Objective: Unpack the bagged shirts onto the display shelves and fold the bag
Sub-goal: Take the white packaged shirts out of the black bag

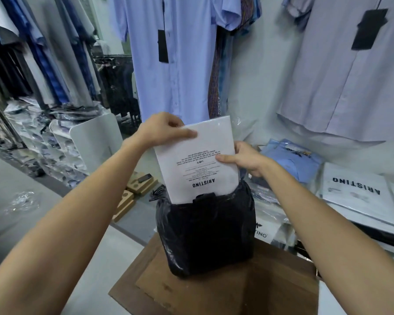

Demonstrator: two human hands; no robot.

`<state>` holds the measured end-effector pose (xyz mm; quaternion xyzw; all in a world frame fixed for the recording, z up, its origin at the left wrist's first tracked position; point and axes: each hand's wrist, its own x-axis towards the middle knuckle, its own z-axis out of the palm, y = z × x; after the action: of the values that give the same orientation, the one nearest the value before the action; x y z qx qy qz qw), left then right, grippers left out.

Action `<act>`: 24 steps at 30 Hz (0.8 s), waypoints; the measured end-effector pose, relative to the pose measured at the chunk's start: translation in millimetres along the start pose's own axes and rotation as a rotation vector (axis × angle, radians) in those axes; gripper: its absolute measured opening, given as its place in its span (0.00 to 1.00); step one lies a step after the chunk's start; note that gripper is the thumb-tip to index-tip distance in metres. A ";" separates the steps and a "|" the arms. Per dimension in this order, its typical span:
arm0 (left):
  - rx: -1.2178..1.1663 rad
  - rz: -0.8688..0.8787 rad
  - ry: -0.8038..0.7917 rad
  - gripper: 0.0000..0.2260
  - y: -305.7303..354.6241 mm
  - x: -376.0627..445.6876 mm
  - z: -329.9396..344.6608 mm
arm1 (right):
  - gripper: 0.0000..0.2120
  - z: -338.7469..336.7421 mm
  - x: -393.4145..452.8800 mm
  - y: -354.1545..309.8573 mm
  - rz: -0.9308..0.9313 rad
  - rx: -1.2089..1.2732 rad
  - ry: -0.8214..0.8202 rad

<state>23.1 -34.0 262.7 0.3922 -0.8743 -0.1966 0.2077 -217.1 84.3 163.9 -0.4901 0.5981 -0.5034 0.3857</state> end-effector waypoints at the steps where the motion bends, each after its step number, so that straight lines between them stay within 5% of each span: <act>1: -0.016 -0.048 0.031 0.28 4.6 2.4 -7.6 | 0.15 -0.7 0.1 -7.1 -0.026 0.022 0.017; 6: -0.401 -0.260 0.157 0.33 6.3 25.5 -27.8 | 0.12 -15.5 -2.1 -45.1 -0.147 0.037 0.147; 9: -0.816 -0.418 0.119 0.32 1.9 30.1 -21.4 | 0.11 -21.9 -3.7 -59.8 -0.196 0.114 0.241; 11: -0.843 -0.478 0.022 0.34 -2.5 33.8 -12.9 | 0.11 -27.4 -1.5 -67.0 -0.215 0.190 0.317; 15: -0.597 -0.495 -0.262 0.27 -3.3 35.8 5.6 | 0.13 -42.9 1.9 -82.4 -0.296 0.232 0.398; 18: -0.816 -0.454 -0.462 0.24 8.3 33.6 15.3 | 0.13 -48.0 -8.2 -86.9 -0.321 0.177 0.315; 21: -1.044 -0.369 -0.431 0.21 9.4 38.9 24.0 | 0.20 -58.5 -18.4 -76.3 -0.275 0.018 0.212; 24: -1.124 -0.285 -0.428 0.14 15.2 43.0 29.0 | 0.17 -72.9 -26.4 -60.3 -0.271 -0.208 0.155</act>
<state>-27.1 -52.4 255.1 0.2873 -0.5982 -0.7275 0.1743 -269.0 125.6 236.5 -0.5630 0.6033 -0.5225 0.2144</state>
